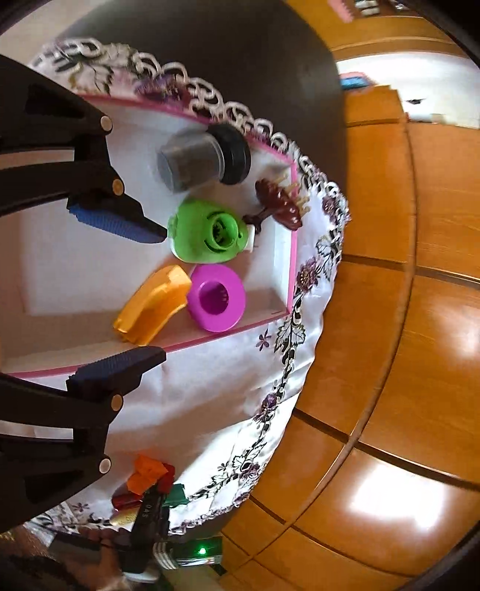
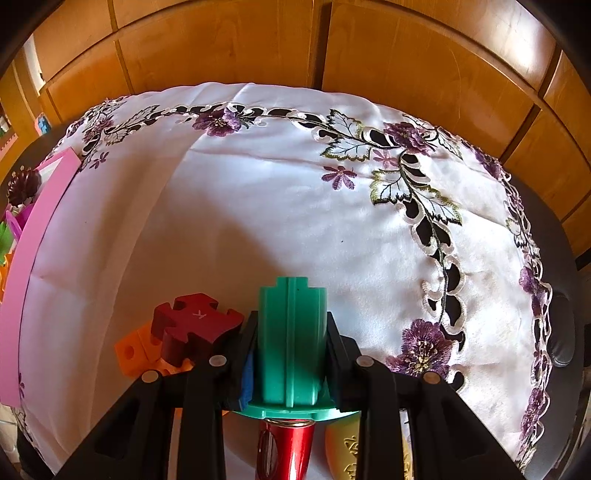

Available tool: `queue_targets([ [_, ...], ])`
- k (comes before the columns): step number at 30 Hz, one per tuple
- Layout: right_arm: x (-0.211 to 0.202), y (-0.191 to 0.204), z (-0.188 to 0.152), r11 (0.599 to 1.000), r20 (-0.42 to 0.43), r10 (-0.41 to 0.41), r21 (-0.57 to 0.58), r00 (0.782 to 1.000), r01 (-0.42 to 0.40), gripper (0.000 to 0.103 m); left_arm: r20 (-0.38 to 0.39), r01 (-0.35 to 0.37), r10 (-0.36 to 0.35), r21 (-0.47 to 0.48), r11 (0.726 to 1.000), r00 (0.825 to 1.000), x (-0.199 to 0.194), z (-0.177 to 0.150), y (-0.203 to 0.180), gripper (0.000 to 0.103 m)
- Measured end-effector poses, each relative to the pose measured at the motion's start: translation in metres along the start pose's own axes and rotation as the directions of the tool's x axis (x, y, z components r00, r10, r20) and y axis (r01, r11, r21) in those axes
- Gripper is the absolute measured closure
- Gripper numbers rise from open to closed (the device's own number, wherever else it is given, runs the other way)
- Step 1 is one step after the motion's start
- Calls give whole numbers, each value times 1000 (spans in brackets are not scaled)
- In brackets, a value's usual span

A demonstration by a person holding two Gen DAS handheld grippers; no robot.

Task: Organize rigid objects
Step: 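Lift the teal stepped piece with the right gripper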

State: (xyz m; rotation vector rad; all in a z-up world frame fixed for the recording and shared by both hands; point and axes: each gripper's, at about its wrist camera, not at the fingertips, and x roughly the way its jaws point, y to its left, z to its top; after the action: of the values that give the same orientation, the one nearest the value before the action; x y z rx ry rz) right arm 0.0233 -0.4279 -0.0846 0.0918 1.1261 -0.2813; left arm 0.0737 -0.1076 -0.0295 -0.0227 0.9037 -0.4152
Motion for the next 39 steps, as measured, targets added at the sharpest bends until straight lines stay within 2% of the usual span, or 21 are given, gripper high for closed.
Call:
queue_targets([
  [8, -3, 5, -2, 999, 8, -29, -25, 1000, 29, 73, 47, -40, 37, 69, 997, 998, -26, -20, -12, 44],
  [13, -3, 5, -2, 999, 10, -35, -31, 999, 35, 73, 75, -57, 52, 69, 996, 996, -37, -27, -14, 40],
  [21, -3, 8, -3, 998, 17, -45, -42, 999, 46, 74, 61, -74, 71, 57, 996, 996, -38, -33, -11, 33],
  [28, -3, 8, -3, 998, 18, -49, -44, 999, 50, 73, 57, -103, 100, 60, 993, 993, -36, -37, -11, 31],
  [39, -4, 6, -2, 998, 25, -56, -28, 998, 57, 74, 51, -106, 104, 54, 993, 993, -37, -39, -5, 31],
])
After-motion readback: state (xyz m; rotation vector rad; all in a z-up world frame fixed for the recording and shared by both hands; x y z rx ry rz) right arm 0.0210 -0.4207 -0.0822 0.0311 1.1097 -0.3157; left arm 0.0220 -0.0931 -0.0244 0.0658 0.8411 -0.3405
